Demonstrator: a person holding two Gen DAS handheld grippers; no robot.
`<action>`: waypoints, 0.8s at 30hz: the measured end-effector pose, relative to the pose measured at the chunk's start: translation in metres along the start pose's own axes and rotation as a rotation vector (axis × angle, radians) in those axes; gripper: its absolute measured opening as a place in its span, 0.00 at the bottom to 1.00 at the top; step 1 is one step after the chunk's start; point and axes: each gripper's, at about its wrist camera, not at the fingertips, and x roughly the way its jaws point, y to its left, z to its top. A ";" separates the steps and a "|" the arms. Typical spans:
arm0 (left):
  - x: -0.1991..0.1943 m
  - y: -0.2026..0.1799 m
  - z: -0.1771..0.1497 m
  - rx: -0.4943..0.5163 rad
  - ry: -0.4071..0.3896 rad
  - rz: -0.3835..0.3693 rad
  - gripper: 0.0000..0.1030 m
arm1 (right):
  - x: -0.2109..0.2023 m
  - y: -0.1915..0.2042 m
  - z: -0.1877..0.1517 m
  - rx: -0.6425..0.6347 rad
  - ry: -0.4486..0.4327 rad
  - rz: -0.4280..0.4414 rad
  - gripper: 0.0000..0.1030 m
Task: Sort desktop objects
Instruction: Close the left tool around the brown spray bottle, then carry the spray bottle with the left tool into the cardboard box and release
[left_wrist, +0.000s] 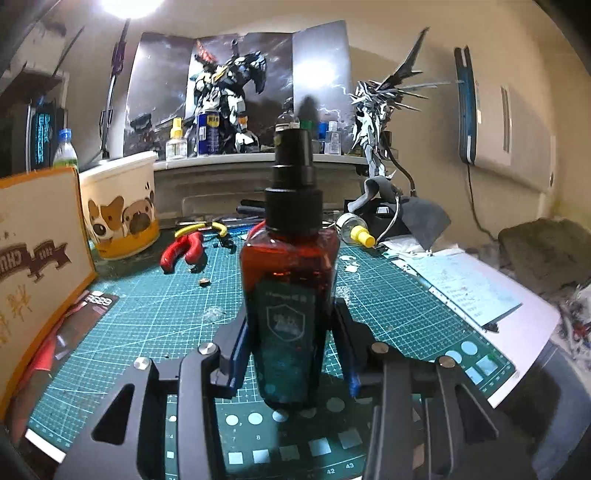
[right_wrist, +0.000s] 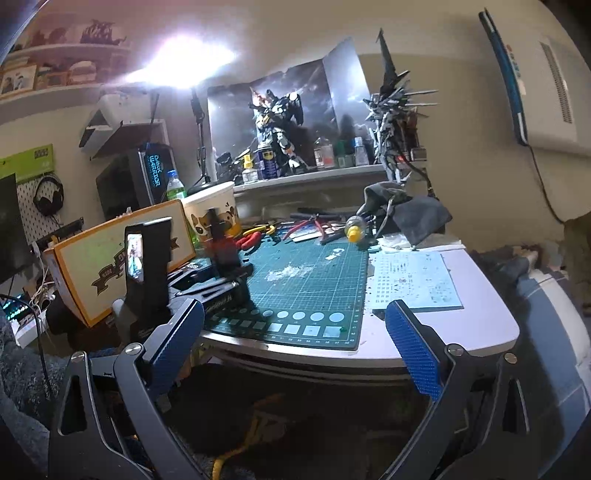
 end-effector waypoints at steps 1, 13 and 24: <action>0.000 0.002 0.001 -0.007 0.007 -0.005 0.39 | 0.001 0.001 0.000 -0.001 0.002 0.003 0.96; -0.030 0.019 0.037 -0.027 -0.010 0.008 0.39 | 0.011 0.004 -0.001 0.004 0.012 0.055 0.96; -0.136 0.103 0.165 -0.059 -0.062 0.026 0.39 | 0.034 0.019 0.010 -0.022 -0.016 0.178 0.96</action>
